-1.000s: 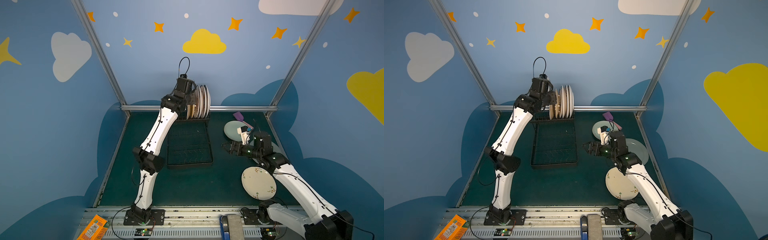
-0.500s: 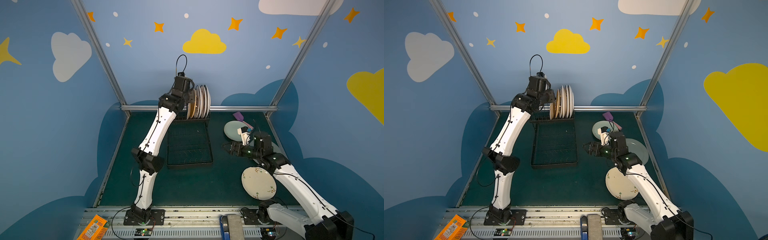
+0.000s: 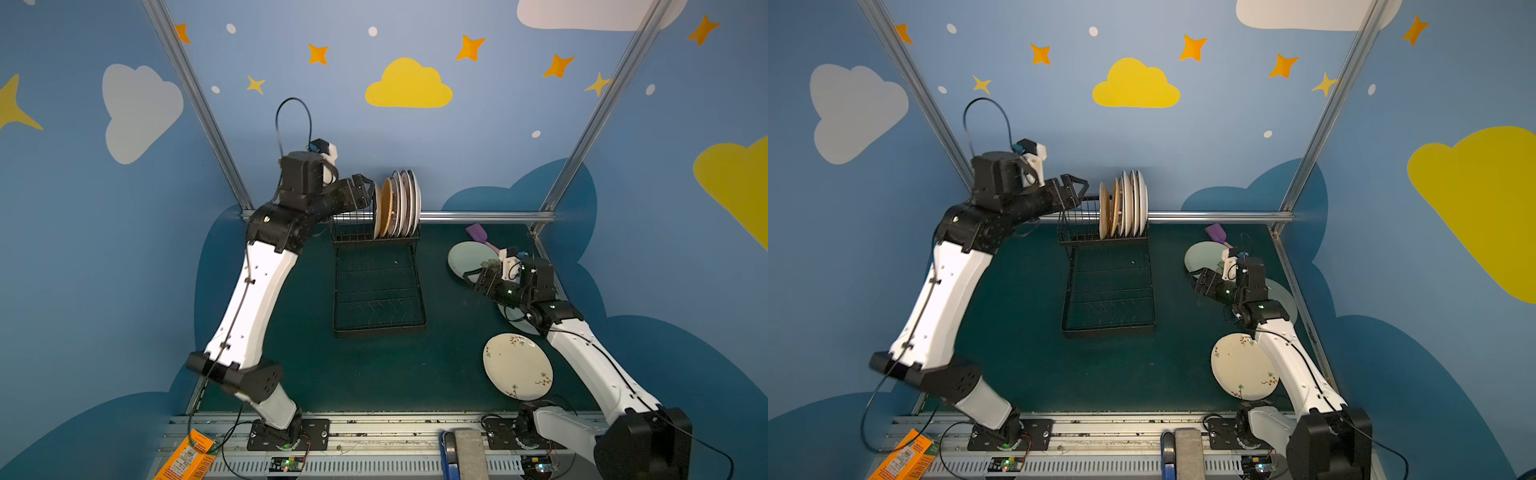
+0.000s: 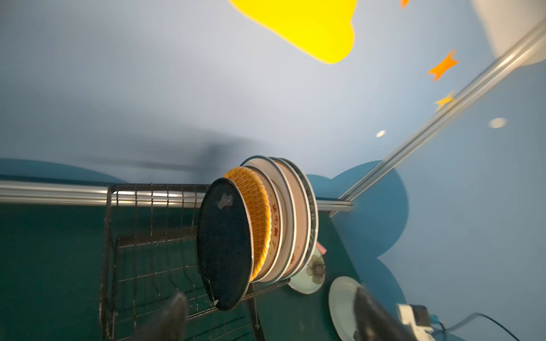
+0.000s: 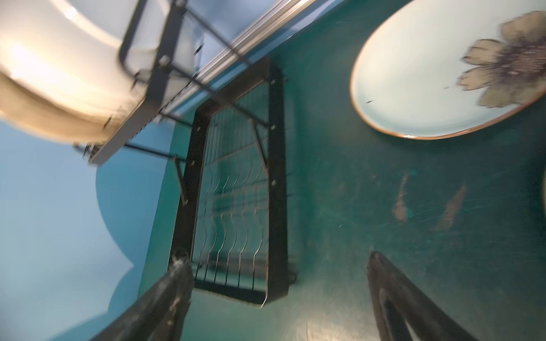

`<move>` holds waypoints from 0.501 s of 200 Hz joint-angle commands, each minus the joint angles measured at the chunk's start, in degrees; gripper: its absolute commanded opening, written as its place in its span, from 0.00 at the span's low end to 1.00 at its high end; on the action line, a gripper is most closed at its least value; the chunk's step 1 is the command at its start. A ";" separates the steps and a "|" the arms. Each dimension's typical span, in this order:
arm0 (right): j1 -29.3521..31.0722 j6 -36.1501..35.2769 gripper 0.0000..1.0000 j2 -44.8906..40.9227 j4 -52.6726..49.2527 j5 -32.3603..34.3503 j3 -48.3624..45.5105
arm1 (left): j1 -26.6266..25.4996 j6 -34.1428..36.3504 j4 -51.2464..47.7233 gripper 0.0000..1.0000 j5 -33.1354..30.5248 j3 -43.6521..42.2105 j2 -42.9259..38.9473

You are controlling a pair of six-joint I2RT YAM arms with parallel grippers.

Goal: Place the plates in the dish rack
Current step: 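Open the left gripper and withdraw it while the right gripper reaches the sunflower plate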

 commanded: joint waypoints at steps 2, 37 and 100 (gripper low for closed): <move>-1.78 4.60 0.90 4.34 6.57 1.01 -1.60 | 3.73 -6.18 14.77 1.00 9.83 -17.86 -12.23; -5.10 11.30 0.90 13.53 12.28 3.26 -2.04 | 8.26 -8.92 21.09 1.00 20.75 -38.20 -28.17; -9.56 22.03 0.81 32.27 27.64 -0.29 -0.85 | 8.64 -12.15 29.27 1.00 31.05 -65.57 -44.78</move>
